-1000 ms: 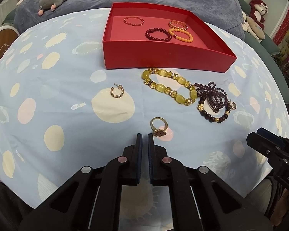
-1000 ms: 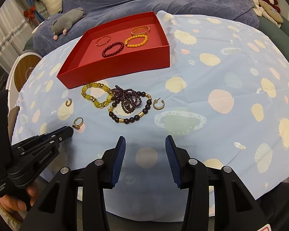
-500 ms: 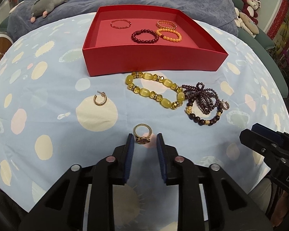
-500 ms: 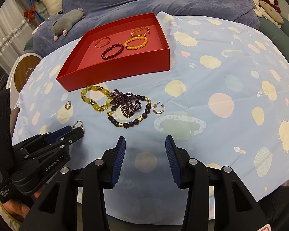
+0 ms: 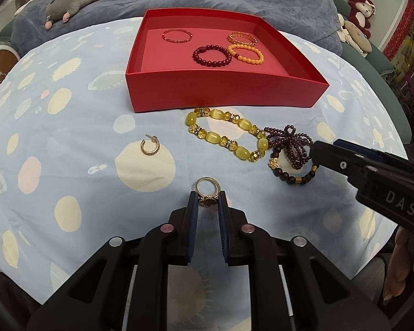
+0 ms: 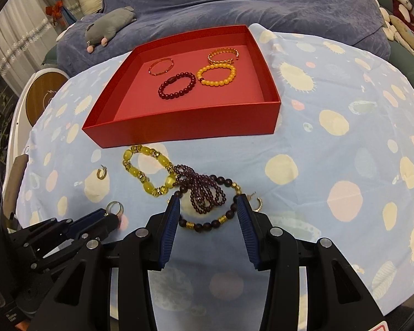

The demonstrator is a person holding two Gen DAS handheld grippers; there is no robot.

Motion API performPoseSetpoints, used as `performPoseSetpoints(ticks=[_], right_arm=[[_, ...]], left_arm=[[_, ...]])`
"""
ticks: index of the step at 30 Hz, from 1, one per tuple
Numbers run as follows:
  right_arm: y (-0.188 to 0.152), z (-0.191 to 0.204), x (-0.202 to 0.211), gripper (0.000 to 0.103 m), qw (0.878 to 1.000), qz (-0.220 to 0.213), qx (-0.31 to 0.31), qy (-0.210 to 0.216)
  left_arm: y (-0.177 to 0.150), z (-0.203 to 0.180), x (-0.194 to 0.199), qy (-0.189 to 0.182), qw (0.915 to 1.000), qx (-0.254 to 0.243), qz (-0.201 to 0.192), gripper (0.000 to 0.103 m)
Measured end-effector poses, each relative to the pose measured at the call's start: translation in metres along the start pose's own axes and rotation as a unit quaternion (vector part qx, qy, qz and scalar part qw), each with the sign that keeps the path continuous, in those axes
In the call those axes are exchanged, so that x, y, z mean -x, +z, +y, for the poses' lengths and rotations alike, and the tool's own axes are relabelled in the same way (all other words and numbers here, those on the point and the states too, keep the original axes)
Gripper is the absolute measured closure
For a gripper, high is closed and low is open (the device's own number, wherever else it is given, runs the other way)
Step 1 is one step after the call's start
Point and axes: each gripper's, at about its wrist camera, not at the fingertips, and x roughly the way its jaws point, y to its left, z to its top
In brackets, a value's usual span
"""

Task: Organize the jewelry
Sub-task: 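Carry the ring into the red box with the left tool while the right carries the purple bracelet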

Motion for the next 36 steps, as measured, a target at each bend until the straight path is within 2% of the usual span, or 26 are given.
performPoseSetpoints(ticks=[5,7,9,17,25,30,36], right_arm=[[0.008,0.004,-0.017,0.067,1.000,0.014,0.007,0.002],[0.008,0.004,-0.023,0.078,1.000,0.023,0.009,0.004],[0.006,0.004,-0.026,0.098,0.999,0.029,0.010,0.009],[0.008,0.003,-0.002,0.098,1.000,0.003,0.000,0.025],[0.021,0.003,0.038,0.098,0.998,-0.035,-0.007,0.044],[0.044,0.001,0.061,0.098,0.997,-0.061,-0.007,0.057],[0.090,-0.002,0.065,0.098,0.994,-0.087,-0.006,0.061]], left_arm=[[0.002,0.000,-0.004,0.000,1.0000,0.001,0.004,0.089],[0.002,0.001,-0.005,0.000,1.0000,0.002,0.006,0.089],[0.003,0.002,-0.005,-0.002,1.0000,0.004,0.008,0.089],[0.011,0.003,0.007,-0.008,0.9999,0.010,-0.003,0.089],[0.032,0.000,0.039,-0.017,0.9994,0.005,-0.029,0.089],[0.057,0.000,0.059,-0.019,0.9986,-0.010,-0.048,0.089],[0.110,-0.005,0.065,-0.017,0.9962,-0.036,-0.078,0.089]])
